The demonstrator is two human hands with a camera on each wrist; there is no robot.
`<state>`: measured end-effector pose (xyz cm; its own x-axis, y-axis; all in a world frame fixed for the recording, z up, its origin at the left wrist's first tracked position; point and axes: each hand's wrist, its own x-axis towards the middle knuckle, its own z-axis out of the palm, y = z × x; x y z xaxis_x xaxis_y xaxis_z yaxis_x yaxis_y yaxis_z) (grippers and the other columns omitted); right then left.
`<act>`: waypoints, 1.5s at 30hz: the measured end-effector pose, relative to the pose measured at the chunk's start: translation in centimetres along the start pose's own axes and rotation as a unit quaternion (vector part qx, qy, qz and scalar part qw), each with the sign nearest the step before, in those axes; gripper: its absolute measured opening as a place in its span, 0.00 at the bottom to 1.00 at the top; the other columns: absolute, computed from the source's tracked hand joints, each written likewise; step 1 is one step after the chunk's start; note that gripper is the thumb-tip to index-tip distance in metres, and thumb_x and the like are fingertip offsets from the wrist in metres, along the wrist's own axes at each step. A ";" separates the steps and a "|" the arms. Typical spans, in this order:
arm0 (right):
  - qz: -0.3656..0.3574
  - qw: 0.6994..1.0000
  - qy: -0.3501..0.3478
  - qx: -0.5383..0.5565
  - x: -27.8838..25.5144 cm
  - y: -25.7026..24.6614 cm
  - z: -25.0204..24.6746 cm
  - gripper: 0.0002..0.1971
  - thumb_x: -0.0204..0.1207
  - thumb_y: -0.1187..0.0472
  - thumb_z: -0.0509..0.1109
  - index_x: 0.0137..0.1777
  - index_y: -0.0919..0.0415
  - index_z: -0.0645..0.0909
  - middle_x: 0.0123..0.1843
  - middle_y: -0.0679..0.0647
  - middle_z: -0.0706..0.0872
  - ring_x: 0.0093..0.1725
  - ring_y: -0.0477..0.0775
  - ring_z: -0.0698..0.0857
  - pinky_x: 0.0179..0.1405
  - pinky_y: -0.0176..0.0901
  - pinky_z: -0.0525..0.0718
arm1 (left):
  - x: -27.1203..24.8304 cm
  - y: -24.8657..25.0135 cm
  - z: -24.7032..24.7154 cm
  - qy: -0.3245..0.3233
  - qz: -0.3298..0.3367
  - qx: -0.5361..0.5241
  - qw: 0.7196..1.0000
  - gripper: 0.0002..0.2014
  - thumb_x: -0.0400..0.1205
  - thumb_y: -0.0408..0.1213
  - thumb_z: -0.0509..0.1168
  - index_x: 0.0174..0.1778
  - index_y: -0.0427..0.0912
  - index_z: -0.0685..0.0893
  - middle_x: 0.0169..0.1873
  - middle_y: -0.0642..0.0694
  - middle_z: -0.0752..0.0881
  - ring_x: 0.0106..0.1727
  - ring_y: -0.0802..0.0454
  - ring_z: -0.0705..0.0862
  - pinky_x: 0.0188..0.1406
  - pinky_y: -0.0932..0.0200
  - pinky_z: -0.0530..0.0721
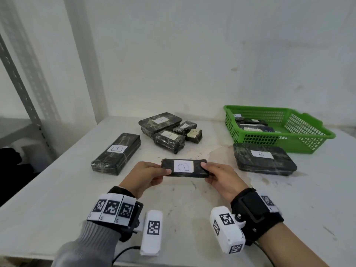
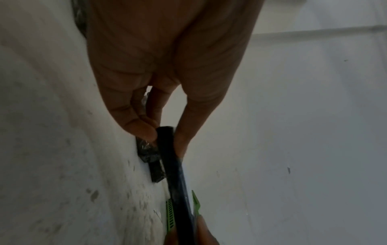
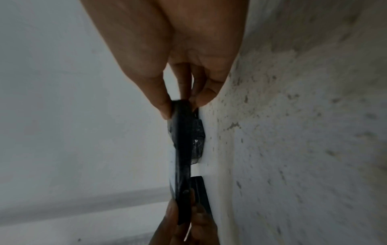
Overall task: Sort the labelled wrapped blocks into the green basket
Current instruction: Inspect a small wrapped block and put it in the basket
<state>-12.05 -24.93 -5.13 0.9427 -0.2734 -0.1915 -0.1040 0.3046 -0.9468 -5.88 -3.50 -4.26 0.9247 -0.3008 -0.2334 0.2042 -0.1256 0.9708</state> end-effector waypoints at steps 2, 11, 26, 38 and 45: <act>0.008 0.999 -0.004 0.038 1.0 0.1 0.0 0.06 0.82 0.65 0.67 0.46 0.64 0.85 0.35 0.53 0.90 0.37 0.48 0.84 0.38 0.36 0.83 | 0.7 0.2 0.9 -0.008 0.000 -0.051 0.999 0.06 0.78 0.25 0.71 0.49 0.28 0.84 0.40 0.39 0.84 0.36 0.52 0.80 0.37 0.66 0.86; -0.003 0.985 -0.048 0.167 3.5 -0.5 -0.2 0.09 0.86 0.66 0.61 0.59 0.70 0.79 0.53 0.66 0.88 0.45 0.57 0.91 0.38 0.43 0.91 | 4.8 1.0 5.0 -0.050 0.073 -0.206 0.975 0.11 0.87 0.34 0.61 0.58 0.29 0.81 0.53 0.29 0.88 0.48 0.42 0.91 0.44 0.50 0.92; 0.024 0.982 -0.082 0.171 5.5 0.1 -1.3 0.16 0.87 0.56 0.58 0.58 0.67 0.82 0.51 0.64 0.92 0.49 0.57 0.92 0.40 0.41 0.91 | 6.7 0.0 5.4 -0.121 -0.013 -0.288 0.950 0.22 0.84 0.49 0.60 0.61 0.33 0.84 0.55 0.34 0.90 0.52 0.42 0.91 0.40 0.55 0.92; -0.035 0.984 -0.064 0.161 4.7 -0.2 -0.9 0.13 0.87 0.59 0.57 0.50 0.66 0.81 0.47 0.61 0.90 0.45 0.53 0.92 0.34 0.37 0.90 | 6.2 -0.2 5.6 -0.134 0.037 -0.259 0.956 0.21 0.79 0.47 0.62 0.60 0.37 0.86 0.53 0.37 0.91 0.50 0.48 0.91 0.43 0.57 0.91; -0.029 0.983 -0.081 0.160 4.4 -0.5 -0.6 0.14 0.84 0.56 0.62 0.54 0.68 0.82 0.48 0.63 0.91 0.47 0.55 0.92 0.37 0.39 0.91 | 6.1 -0.8 5.7 -0.106 0.067 -0.269 0.955 0.12 0.82 0.32 0.63 0.58 0.34 0.85 0.49 0.35 0.91 0.46 0.49 0.92 0.41 0.58 0.91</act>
<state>-8.07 -26.82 -5.61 0.9848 -0.1582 -0.0721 0.0318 0.5716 -0.8199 -2.20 -10.59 -6.76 0.8797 -0.4722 -0.0561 0.2779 0.4148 0.8665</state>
